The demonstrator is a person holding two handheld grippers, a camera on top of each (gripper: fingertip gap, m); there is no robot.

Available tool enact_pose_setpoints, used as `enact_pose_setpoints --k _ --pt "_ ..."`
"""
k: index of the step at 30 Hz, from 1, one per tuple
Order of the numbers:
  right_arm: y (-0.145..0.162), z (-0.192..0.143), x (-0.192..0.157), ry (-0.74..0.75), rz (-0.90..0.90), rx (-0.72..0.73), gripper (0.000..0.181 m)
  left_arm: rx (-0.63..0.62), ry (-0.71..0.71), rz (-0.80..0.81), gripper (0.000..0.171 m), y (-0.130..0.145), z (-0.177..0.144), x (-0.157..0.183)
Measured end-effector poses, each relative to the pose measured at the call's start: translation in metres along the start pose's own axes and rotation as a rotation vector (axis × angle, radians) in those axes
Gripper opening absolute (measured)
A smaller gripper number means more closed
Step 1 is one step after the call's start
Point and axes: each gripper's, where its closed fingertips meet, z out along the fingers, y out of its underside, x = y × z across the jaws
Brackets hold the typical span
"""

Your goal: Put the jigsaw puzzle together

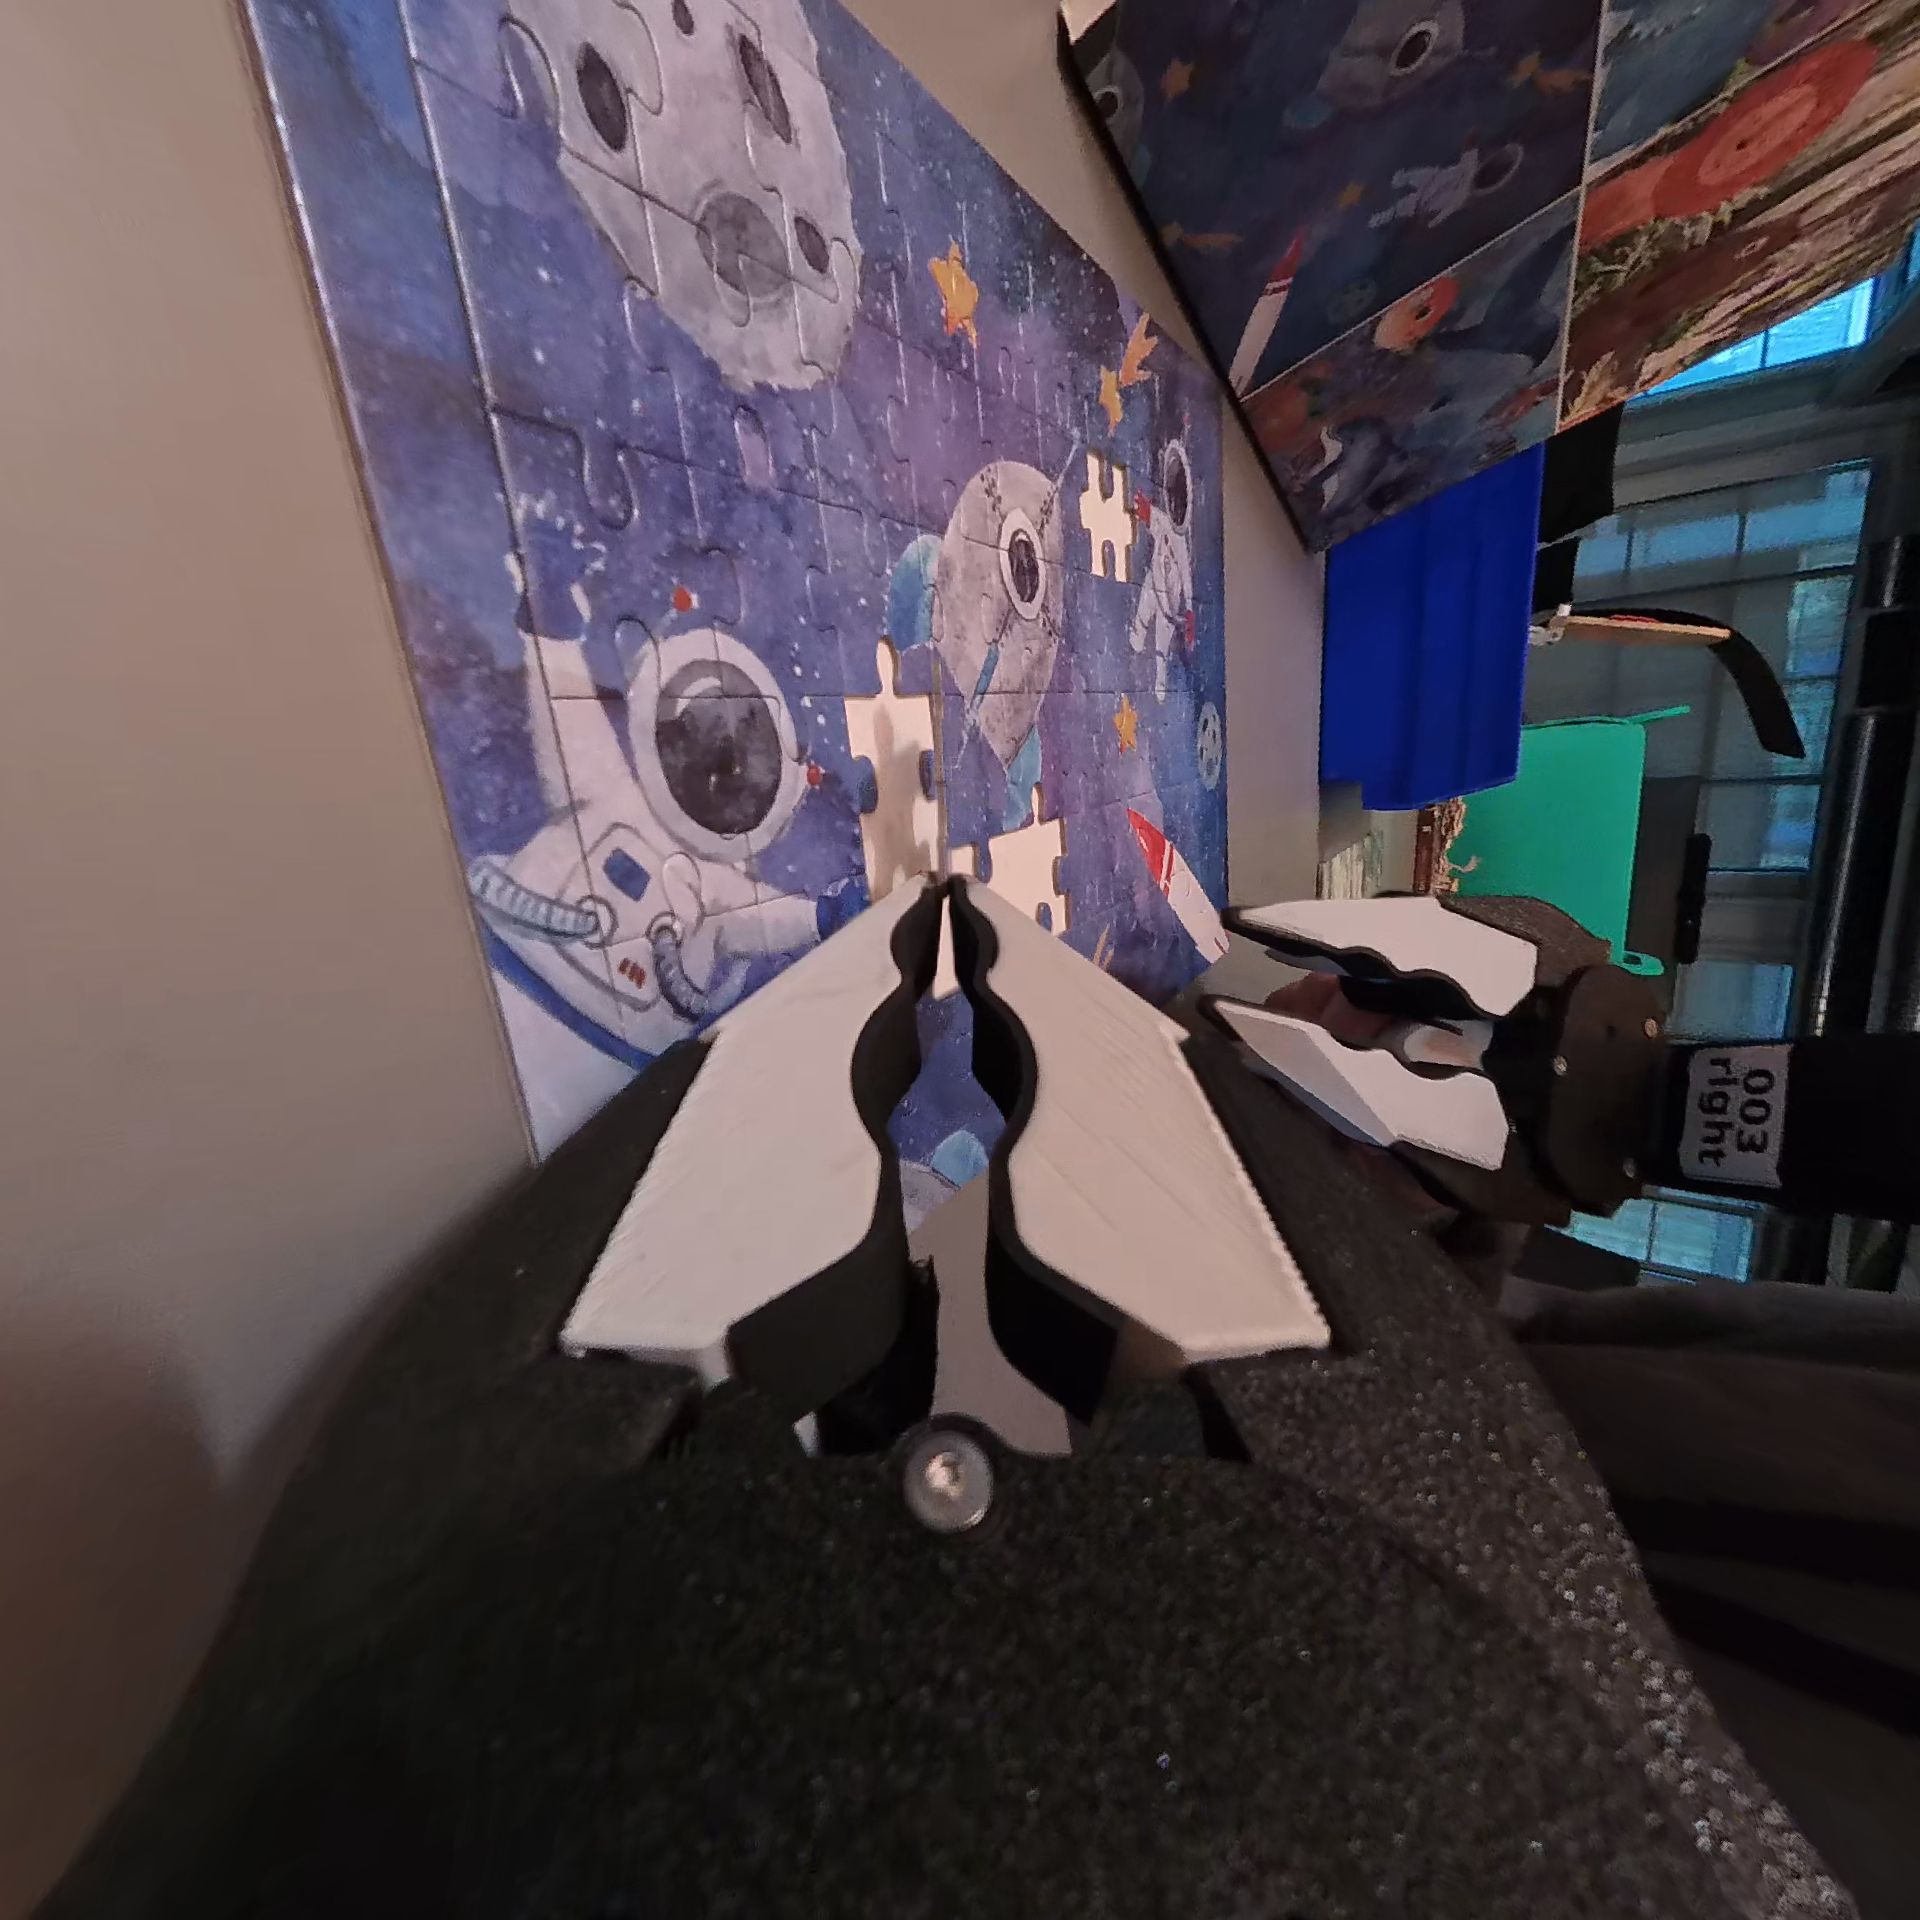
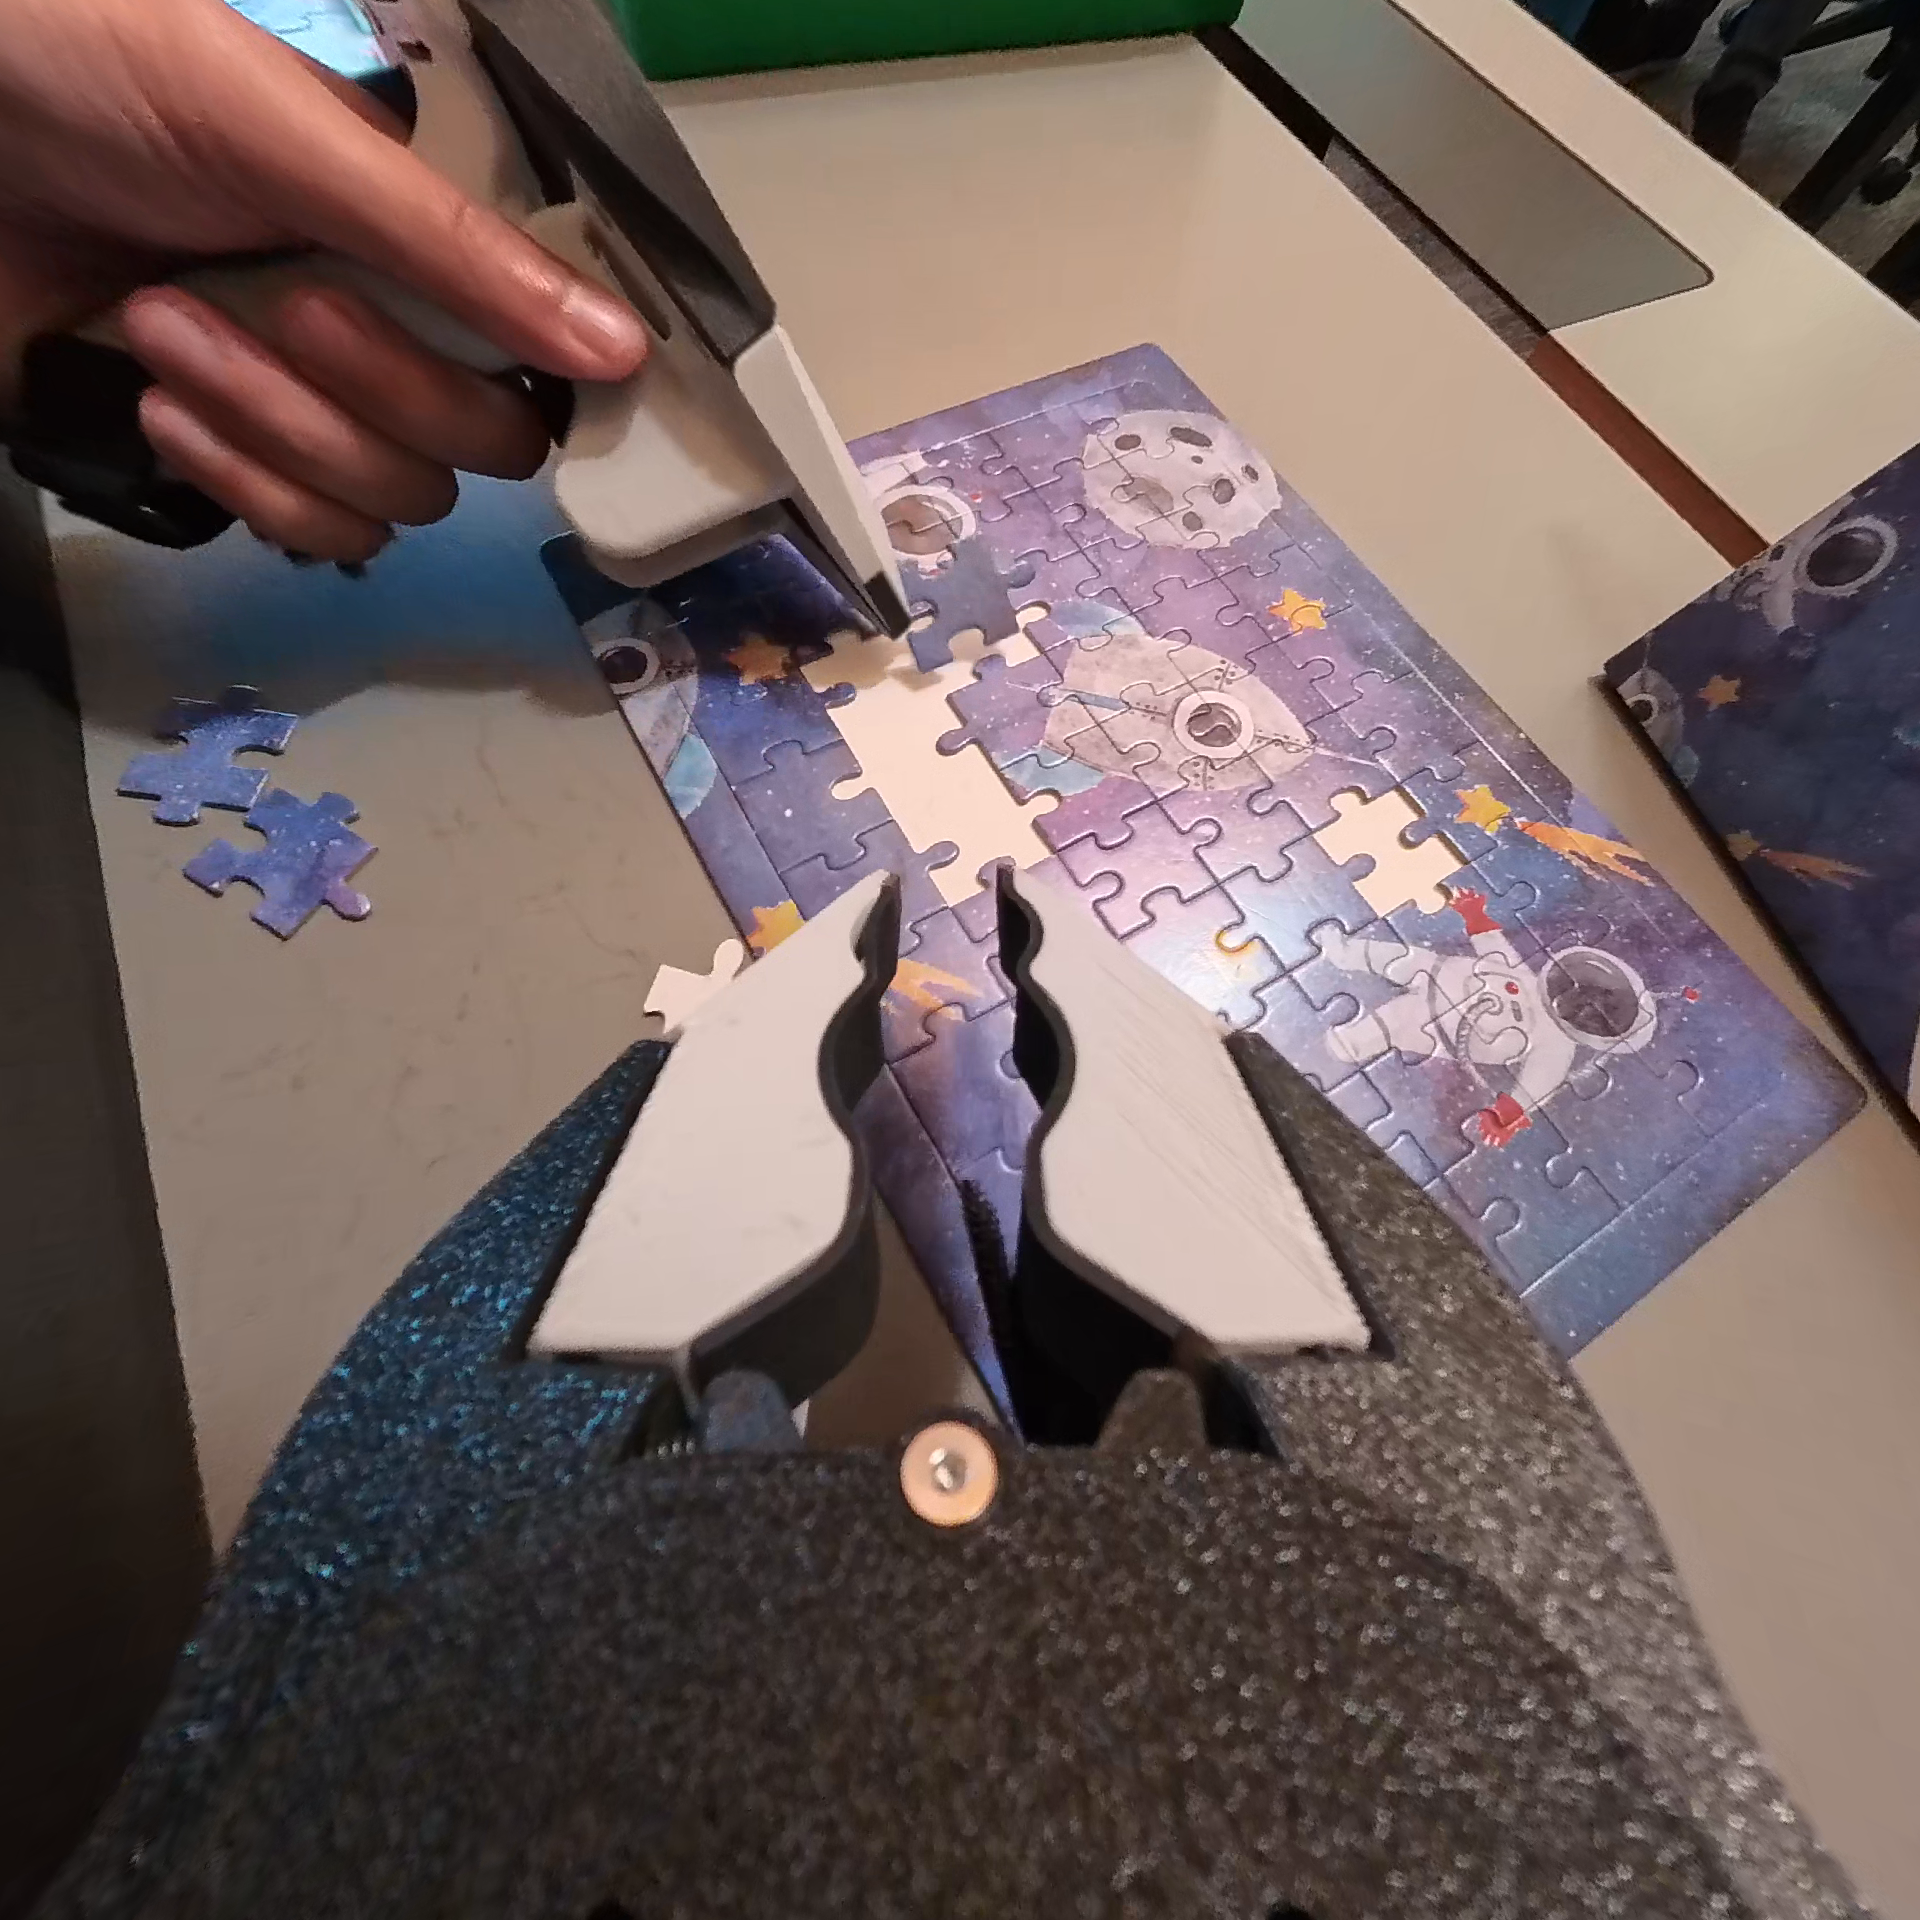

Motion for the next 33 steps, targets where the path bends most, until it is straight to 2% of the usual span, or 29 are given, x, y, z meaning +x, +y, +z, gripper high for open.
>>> enact_pose_setpoints --k 13,25,29,33 --pt "0.0058 -0.0024 -0.0054 -0.018 0.011 -0.018 0.018 -0.054 -0.041 -0.016 0.001 0.0011 0.0090 0.0033" --pt "0.0071 -0.0020 -0.0090 -0.035 0.014 -0.024 0.018 -0.033 -0.037 -0.034 0.001 -0.0011 0.0073 0.0031" --pt "0.0070 -0.0022 -0.0091 -0.036 0.015 -0.022 0.018 -0.028 -0.043 -0.033 0.015 -0.0007 0.0066 0.0034" --pt "0.0073 -0.0023 -0.0093 -0.038 0.016 -0.023 0.018 -0.016 -0.056 -0.017 0.014 -0.0027 0.0058 0.0033"
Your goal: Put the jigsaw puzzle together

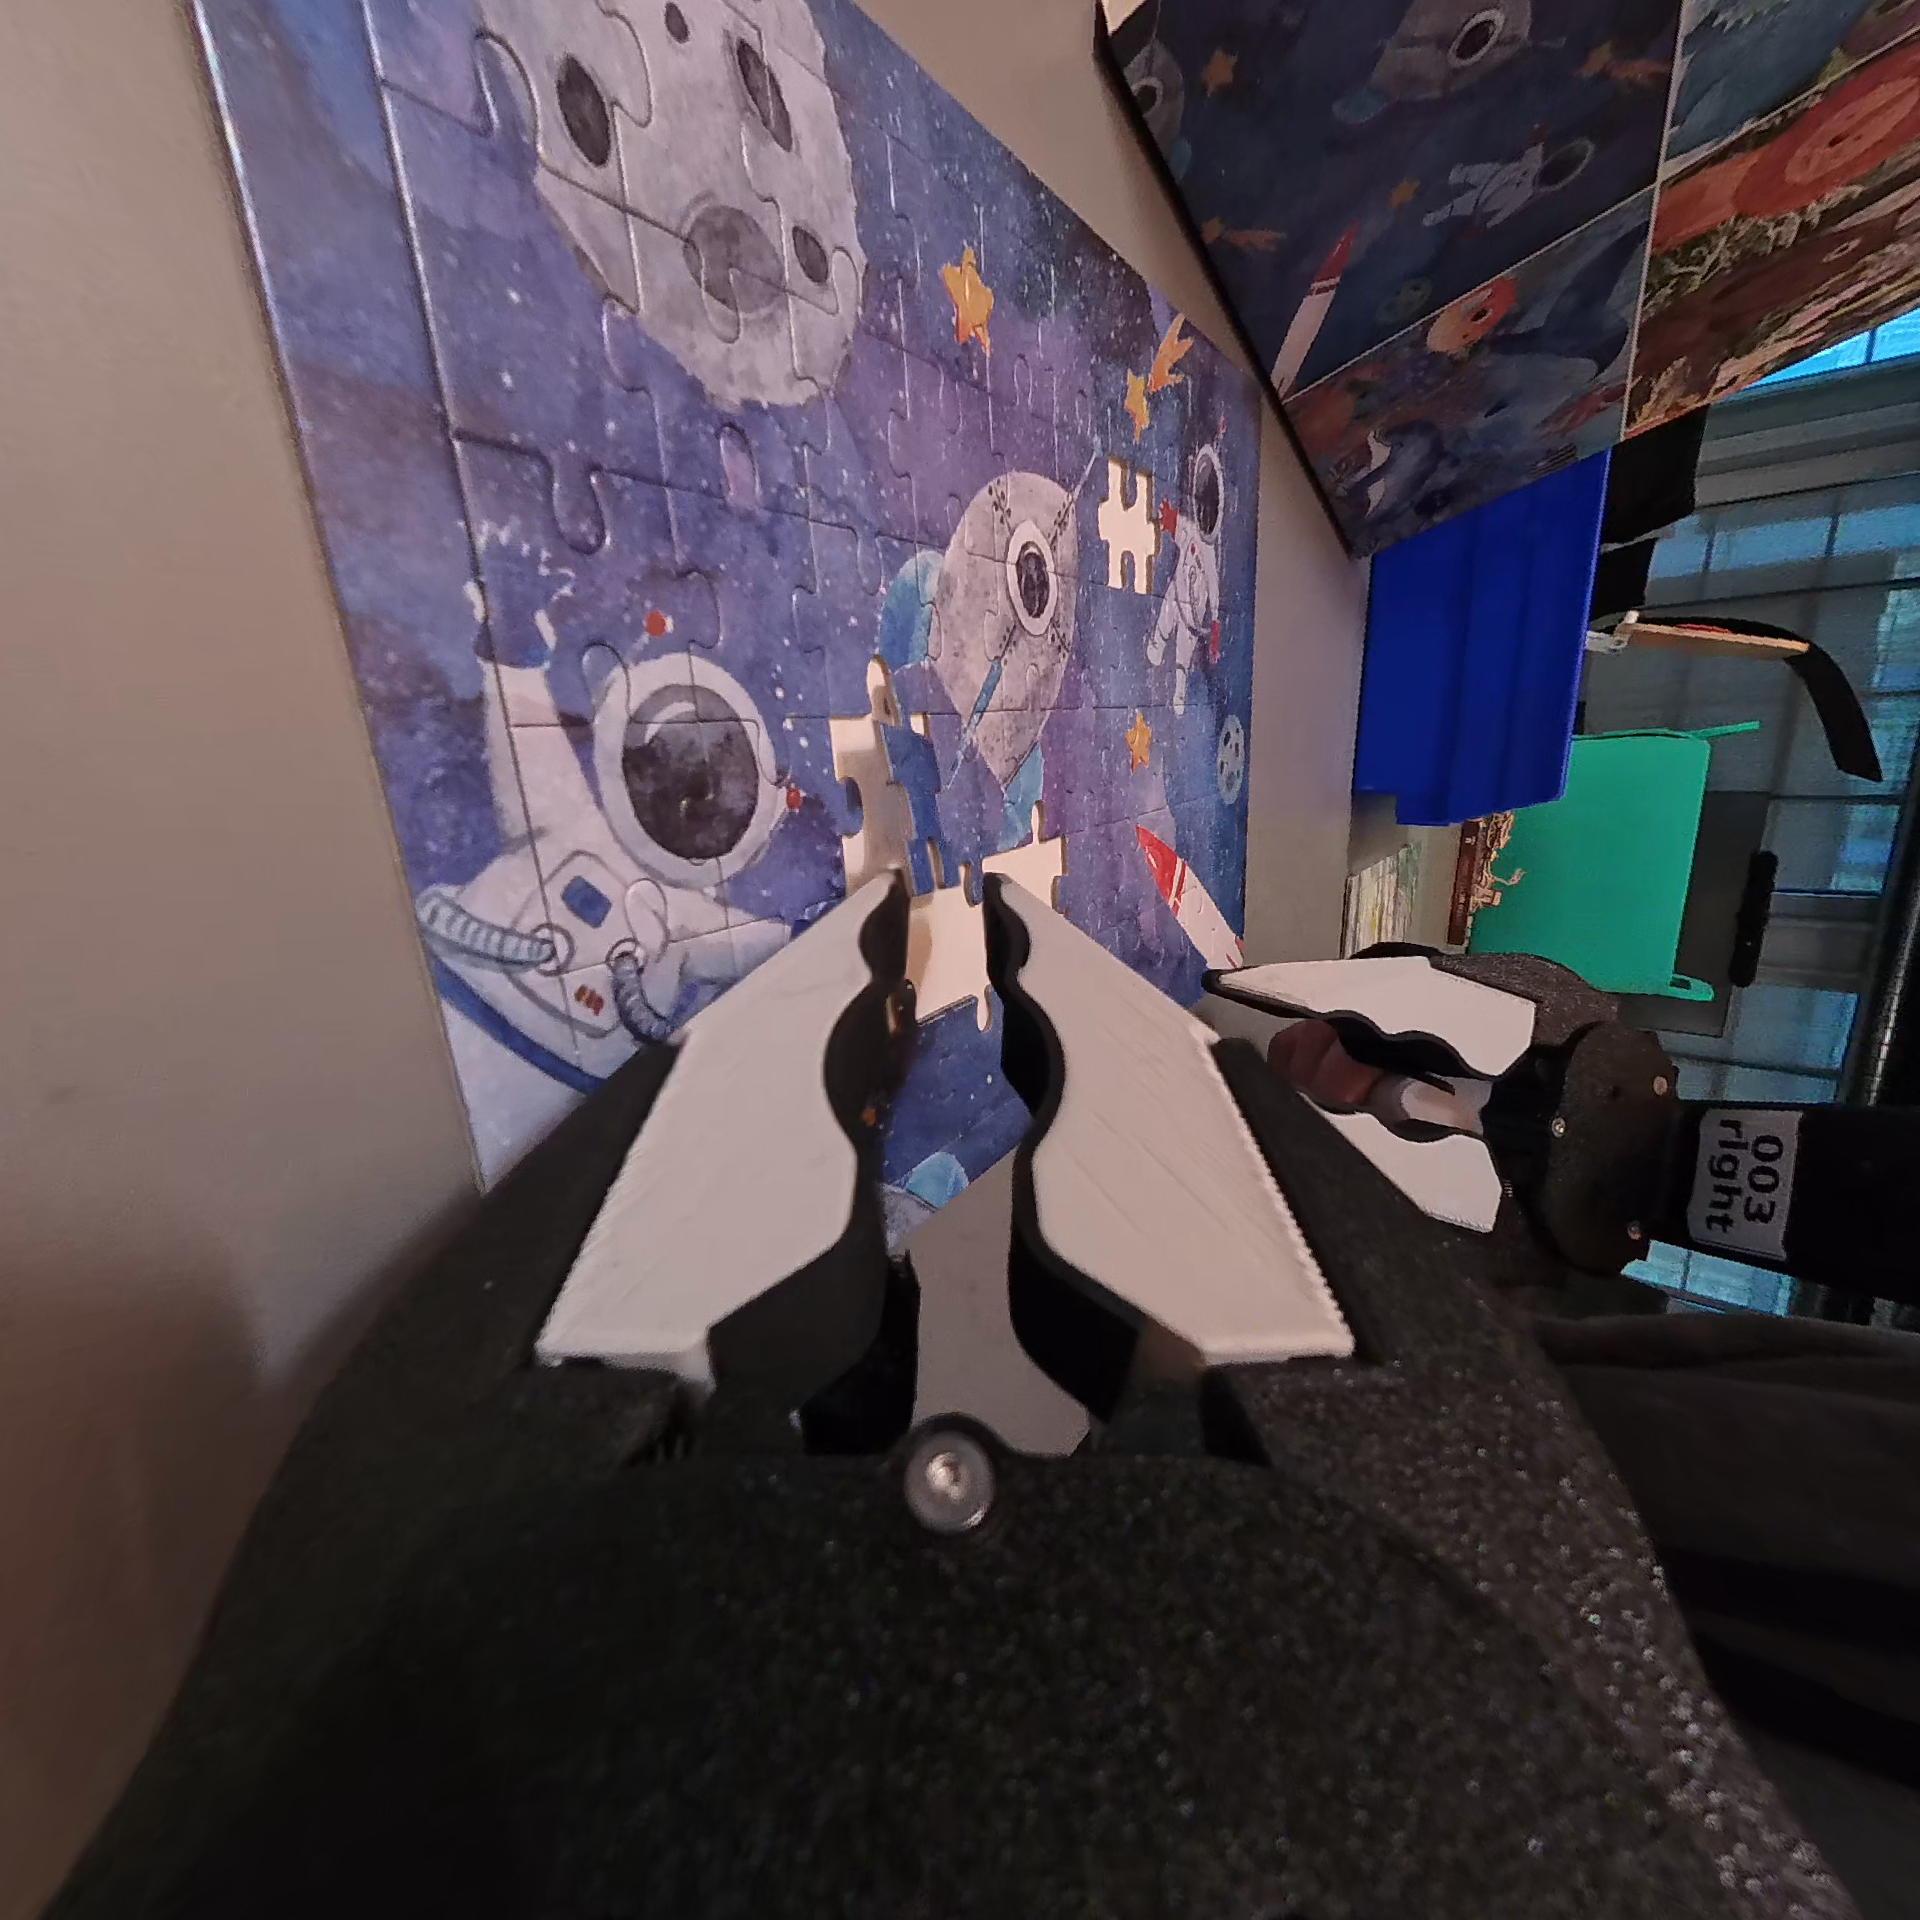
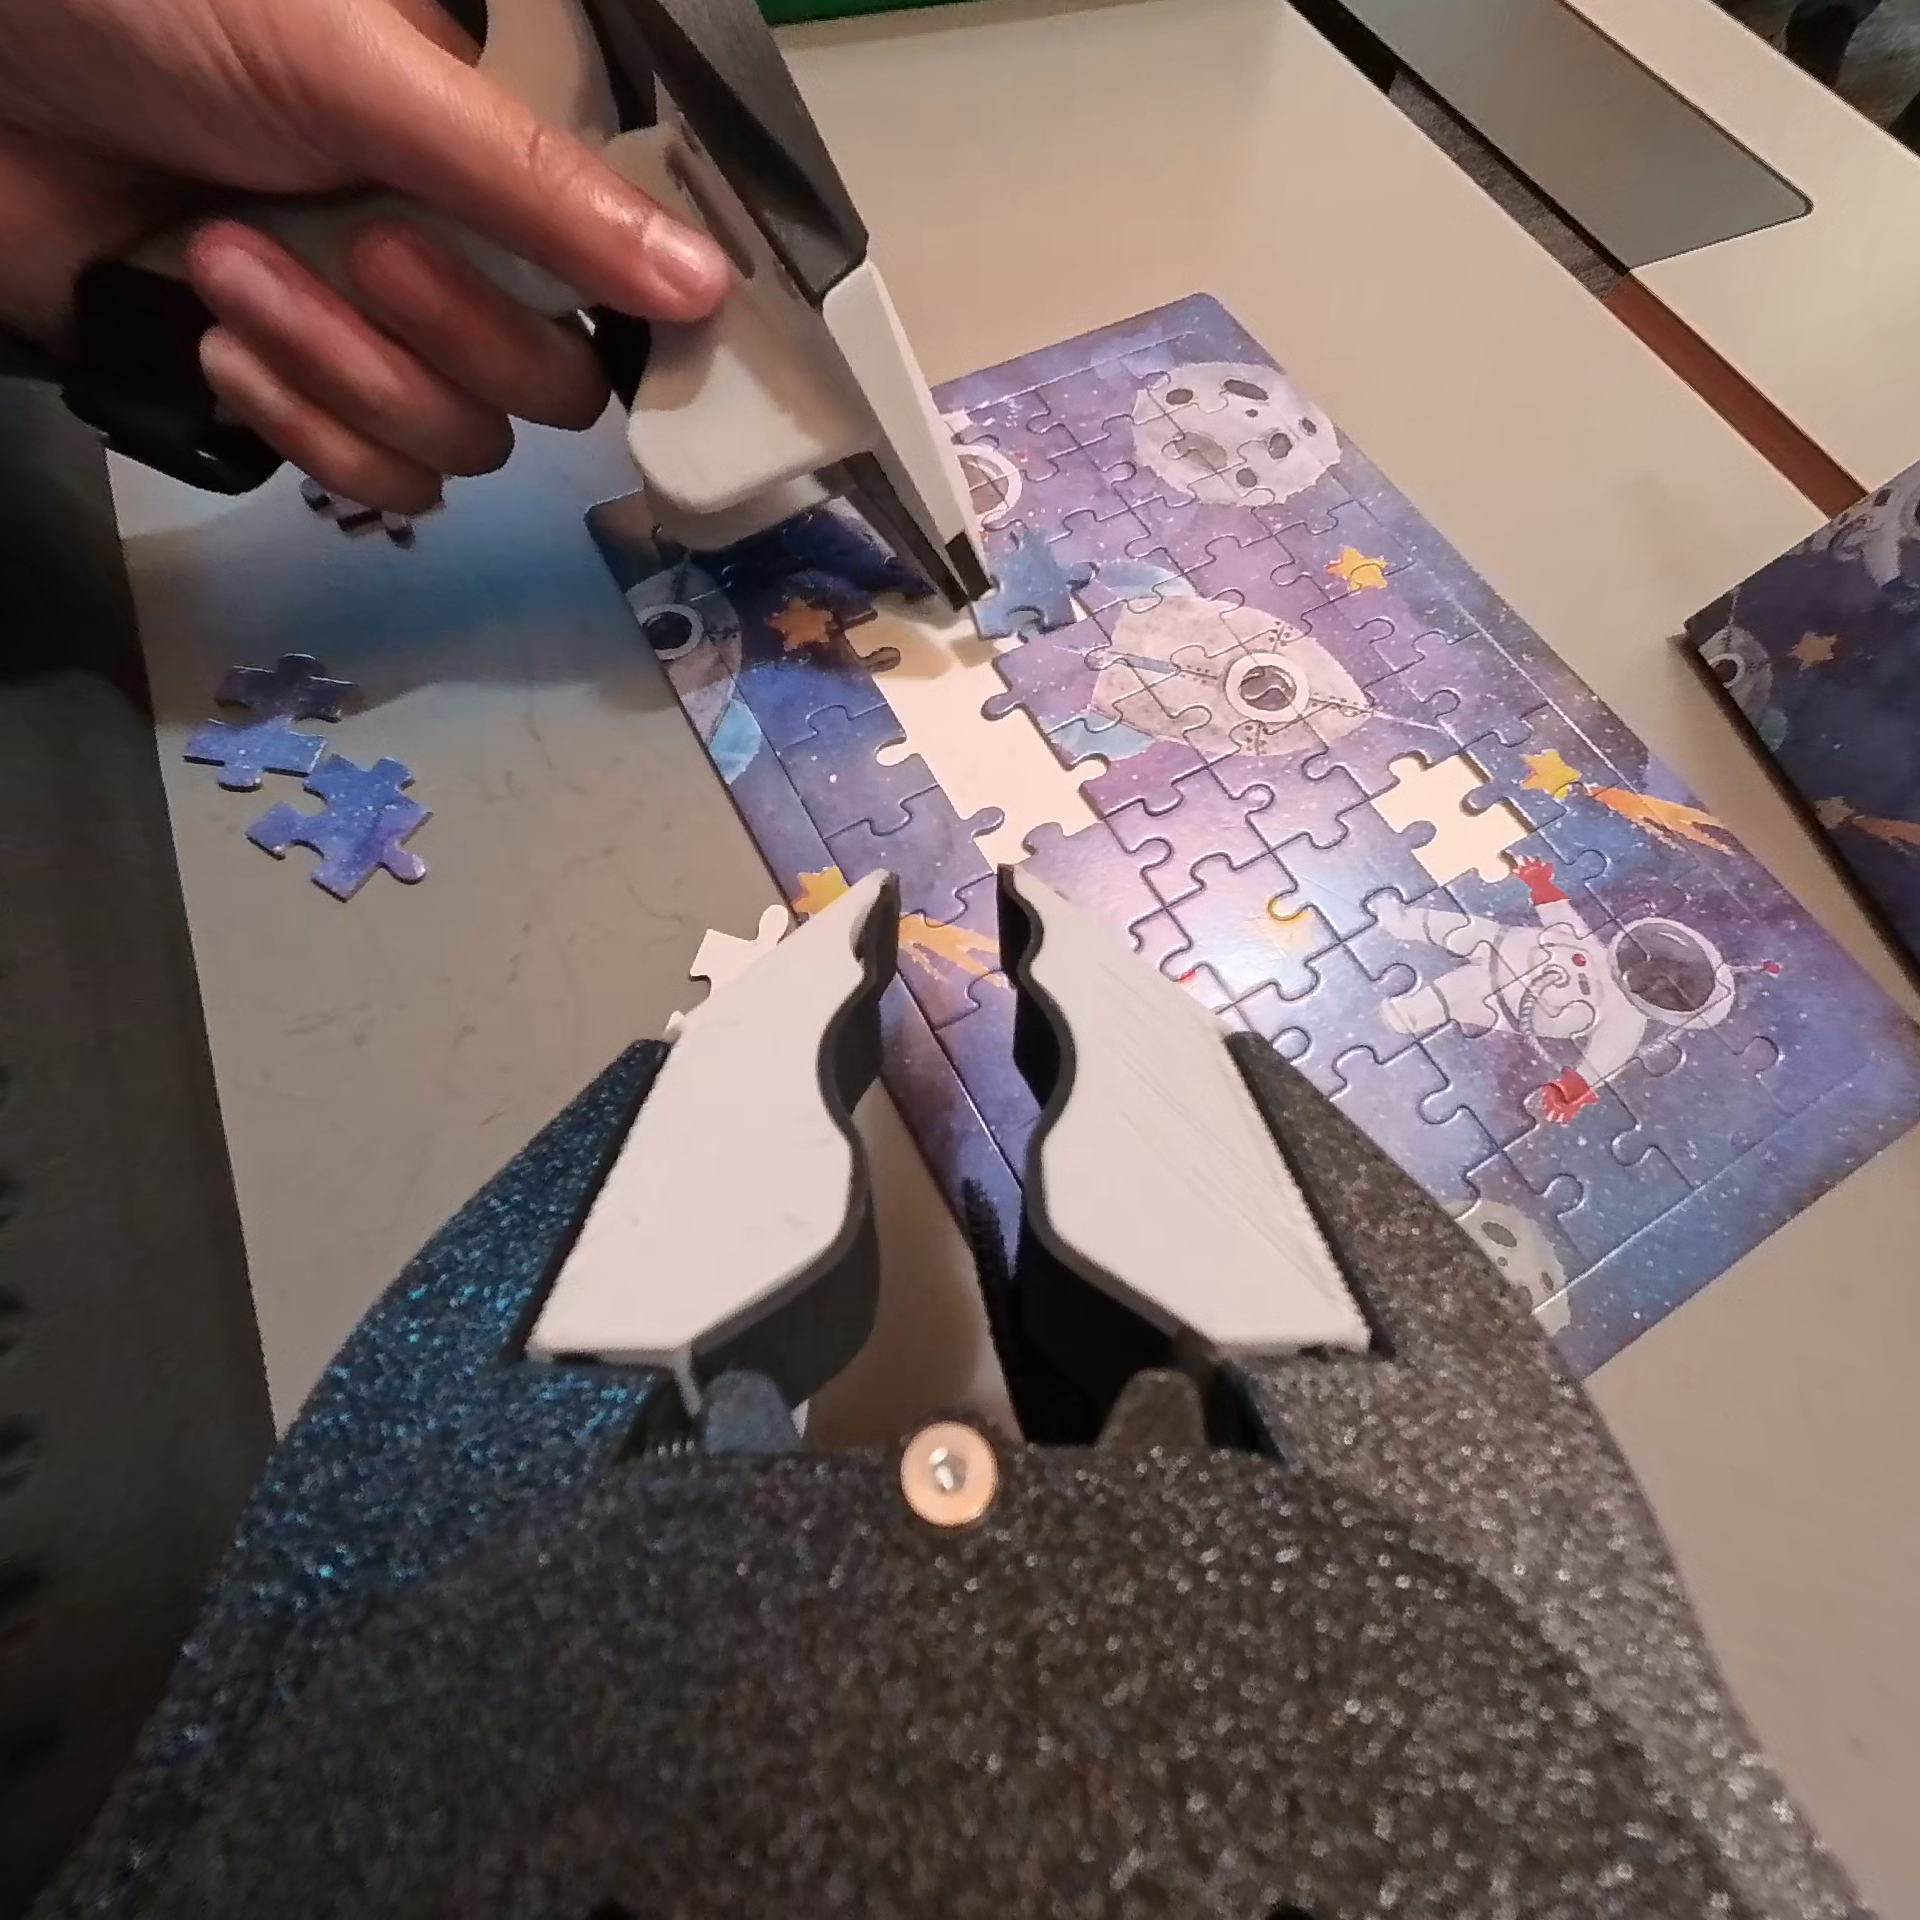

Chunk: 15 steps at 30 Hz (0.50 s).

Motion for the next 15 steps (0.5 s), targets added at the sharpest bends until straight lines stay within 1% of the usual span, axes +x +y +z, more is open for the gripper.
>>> enact_pose_setpoints --k 3,8,15 --pt "0.0001 -0.0001 -0.0005 -0.003 0.000 0.000 0.018 0.014 -0.004 -0.002 0.002 -0.0013 0.0000 -0.0013" --pt "0.0009 0.0003 -0.0018 -0.009 -0.002 -0.005 0.018 0.045 0.002 -0.026 0.001 -0.0044 -0.0011 -0.0028" --pt "0.0026 0.0012 -0.0035 -0.014 -0.009 -0.014 0.018 0.029 0.026 -0.054 0.001 -0.0004 0.0032 -0.0024"
